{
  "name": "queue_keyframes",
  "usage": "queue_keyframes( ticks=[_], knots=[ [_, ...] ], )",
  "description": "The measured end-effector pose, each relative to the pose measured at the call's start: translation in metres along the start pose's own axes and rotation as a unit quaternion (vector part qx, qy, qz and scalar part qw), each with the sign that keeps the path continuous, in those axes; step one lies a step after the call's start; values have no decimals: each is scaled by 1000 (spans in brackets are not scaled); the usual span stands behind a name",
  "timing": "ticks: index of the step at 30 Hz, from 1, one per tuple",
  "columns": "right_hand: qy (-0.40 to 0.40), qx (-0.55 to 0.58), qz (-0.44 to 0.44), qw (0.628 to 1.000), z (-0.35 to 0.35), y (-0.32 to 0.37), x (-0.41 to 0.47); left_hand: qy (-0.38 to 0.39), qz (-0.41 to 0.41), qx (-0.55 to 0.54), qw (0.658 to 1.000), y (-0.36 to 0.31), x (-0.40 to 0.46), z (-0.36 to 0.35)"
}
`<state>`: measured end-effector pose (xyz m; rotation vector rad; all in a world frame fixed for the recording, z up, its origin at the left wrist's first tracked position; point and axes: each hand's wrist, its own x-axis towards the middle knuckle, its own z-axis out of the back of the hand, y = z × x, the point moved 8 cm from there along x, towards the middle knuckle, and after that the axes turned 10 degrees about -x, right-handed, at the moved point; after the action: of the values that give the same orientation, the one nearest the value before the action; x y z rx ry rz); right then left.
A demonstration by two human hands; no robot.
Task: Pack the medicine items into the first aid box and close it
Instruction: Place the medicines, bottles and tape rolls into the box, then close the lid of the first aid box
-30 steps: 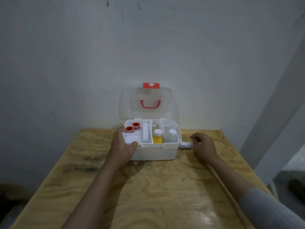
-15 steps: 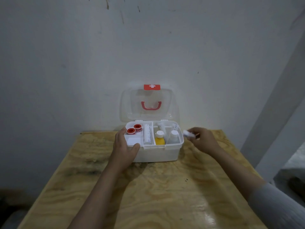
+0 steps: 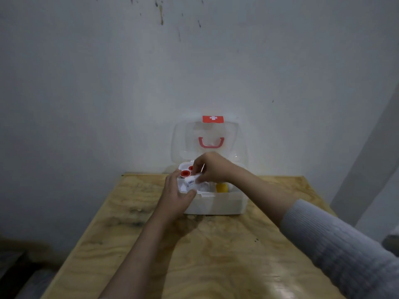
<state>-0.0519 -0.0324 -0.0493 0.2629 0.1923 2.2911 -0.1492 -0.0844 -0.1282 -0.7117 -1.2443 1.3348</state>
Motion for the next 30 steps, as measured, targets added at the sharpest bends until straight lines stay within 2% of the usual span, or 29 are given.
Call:
queue_keyframes(
  ticks=[3,5,7,9,11,16,25,30],
  knots=[
    [-16,17,-3,1000,-1,-6,5,9,-18,-16,1000,-1,0,2],
    [-107,12,-17,994,20,-21,6,13,-21,-17,1000,1,1,3],
    [-229,-7,-48,972,53,-42,3,10,-20,-19,1000,4,1,3],
    [-299,-58,-84,949,82,-63,3,9,-13,-18,1000,6,3,2],
    [-301,-115,-111,940,102,-80,10,8,-8,-11,1000,6,4,2],
    [-202,-184,-102,957,101,-95,36,8,13,-12,1000,10,4,1],
    [-323,-146,-26,935,102,-63,-8,21,10,-25,999,-1,1,-1],
    [-333,-95,5,938,77,-50,-66,-43,-25,13,999,-11,-9,12]
  ],
)
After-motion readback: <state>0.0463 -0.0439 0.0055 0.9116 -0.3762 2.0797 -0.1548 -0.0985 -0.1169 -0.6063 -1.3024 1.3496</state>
